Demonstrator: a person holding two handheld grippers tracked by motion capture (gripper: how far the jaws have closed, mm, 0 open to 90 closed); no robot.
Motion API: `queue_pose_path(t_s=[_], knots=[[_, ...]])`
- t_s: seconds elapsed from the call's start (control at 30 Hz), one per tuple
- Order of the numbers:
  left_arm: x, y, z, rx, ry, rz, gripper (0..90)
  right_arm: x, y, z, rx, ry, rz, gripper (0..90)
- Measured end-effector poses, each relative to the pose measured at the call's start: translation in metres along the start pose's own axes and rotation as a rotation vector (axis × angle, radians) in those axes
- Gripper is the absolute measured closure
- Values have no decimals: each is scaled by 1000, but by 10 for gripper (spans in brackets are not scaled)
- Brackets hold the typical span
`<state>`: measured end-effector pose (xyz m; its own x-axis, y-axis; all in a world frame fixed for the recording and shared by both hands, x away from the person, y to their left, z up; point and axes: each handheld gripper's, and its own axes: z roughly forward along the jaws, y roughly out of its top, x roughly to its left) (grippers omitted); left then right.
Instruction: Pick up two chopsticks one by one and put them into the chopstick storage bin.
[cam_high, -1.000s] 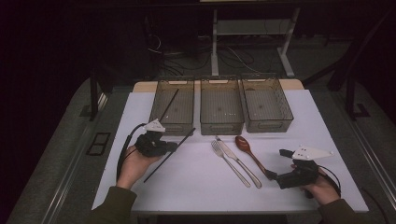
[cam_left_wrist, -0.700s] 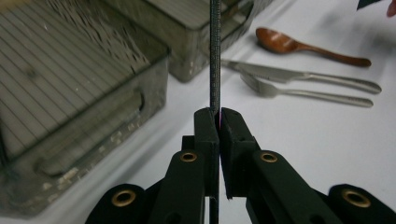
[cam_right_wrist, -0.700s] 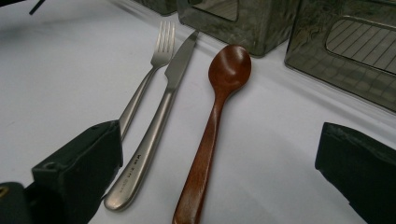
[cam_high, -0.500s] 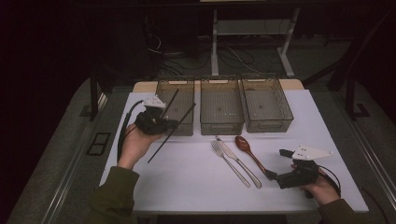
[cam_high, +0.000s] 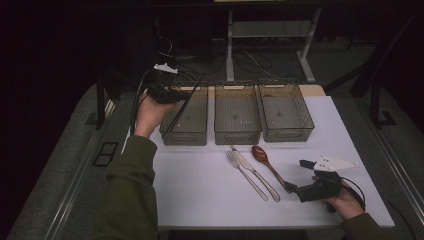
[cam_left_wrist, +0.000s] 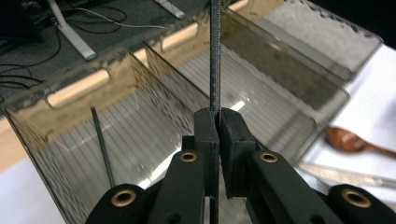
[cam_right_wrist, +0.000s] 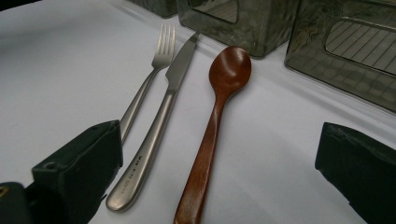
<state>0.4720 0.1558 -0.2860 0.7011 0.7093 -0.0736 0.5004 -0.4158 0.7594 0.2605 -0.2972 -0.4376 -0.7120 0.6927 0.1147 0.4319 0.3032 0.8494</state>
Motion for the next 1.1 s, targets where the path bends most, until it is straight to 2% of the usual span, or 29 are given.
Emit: queue_pose_path(t_s=[0.13, 0.23, 0.37, 0.43, 0.7, 0.8, 0.87, 0.93, 1.03, 1.1], knots=[[9, 13, 11, -14, 29, 19, 857, 0, 0, 0, 2, 3, -1, 3], [17, 12, 21, -31, 45, 10, 857, 0, 0, 0, -2, 5, -2, 3], [26, 2, 35, -13, 69, 5, 856, -1, -1, 0, -3, 8, -2, 3], [30, -5, 42, -10, 70, -11, 856, -1, -1, 0, -3, 8, 0, 3], [39, -34, 65, 91, 80, -41, 856, -1, -1, 0, -1, 9, -2, 3], [42, -41, 70, 102, 85, -70, 853, -1, -1, 0, 0, 9, -1, 3], [43, -44, 71, 93, 107, -74, 818, -1, -1, 1, 1, 9, 0, 3], [43, -44, 71, 86, 121, -75, 719, -1, -1, 1, 1, 8, 2, 3], [41, -42, 69, 69, 120, -72, 663, -2, -1, 1, 1, 6, 4, 3], [39, -39, 67, 54, 101, -79, 622, -2, 0, 1, 2, 6, 5, 3]])
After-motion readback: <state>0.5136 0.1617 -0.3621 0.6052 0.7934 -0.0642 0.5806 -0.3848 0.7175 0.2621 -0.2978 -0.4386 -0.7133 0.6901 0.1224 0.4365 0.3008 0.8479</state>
